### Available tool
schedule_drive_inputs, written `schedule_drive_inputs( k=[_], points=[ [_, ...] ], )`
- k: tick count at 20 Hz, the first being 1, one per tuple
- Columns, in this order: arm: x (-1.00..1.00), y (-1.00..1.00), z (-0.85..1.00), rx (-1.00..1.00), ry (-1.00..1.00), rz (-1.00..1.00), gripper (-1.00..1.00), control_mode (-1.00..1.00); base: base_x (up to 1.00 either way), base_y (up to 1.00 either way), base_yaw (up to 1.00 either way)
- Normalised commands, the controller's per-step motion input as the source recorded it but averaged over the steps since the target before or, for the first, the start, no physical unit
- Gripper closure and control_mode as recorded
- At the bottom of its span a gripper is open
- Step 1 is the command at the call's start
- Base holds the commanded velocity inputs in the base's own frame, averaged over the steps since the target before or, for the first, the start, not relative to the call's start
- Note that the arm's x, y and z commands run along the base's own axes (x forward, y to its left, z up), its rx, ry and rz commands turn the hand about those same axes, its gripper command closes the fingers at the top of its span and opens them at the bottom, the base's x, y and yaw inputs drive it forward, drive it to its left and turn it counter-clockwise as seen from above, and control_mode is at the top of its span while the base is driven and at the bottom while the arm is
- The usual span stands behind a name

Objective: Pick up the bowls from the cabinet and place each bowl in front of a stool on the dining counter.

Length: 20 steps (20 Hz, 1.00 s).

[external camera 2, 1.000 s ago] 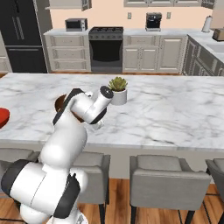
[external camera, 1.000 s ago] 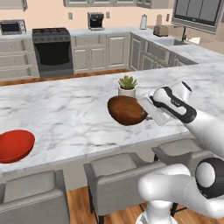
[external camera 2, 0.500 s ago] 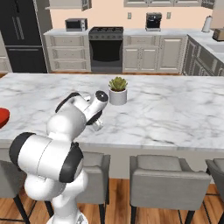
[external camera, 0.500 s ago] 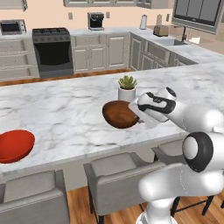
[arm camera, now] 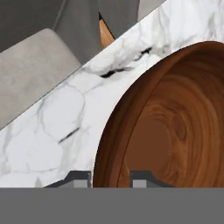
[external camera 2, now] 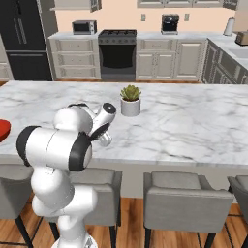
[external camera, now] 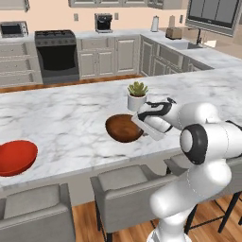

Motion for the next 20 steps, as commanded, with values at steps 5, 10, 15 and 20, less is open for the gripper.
schedule_drive_inputs(
  k=[5, 10, 15, 20],
  points=[
    [0.07, 0.02, -0.36, -0.08, 0.07, 0.00, 1.00, -1.00, 0.00, 0.00, 0.00],
    [0.00, 0.00, -0.42, -0.02, 0.01, 0.00, 1.00, -1.00, 0.00, 0.00, 0.00],
    [0.00, 0.00, -0.33, -0.02, 0.02, 0.01, 1.00, -1.00, 0.00, 0.00, 0.00],
    [-0.07, 0.00, 0.03, -0.21, 0.08, 0.12, 1.00, -1.00, 0.00, 0.00, 0.00]
  ],
)
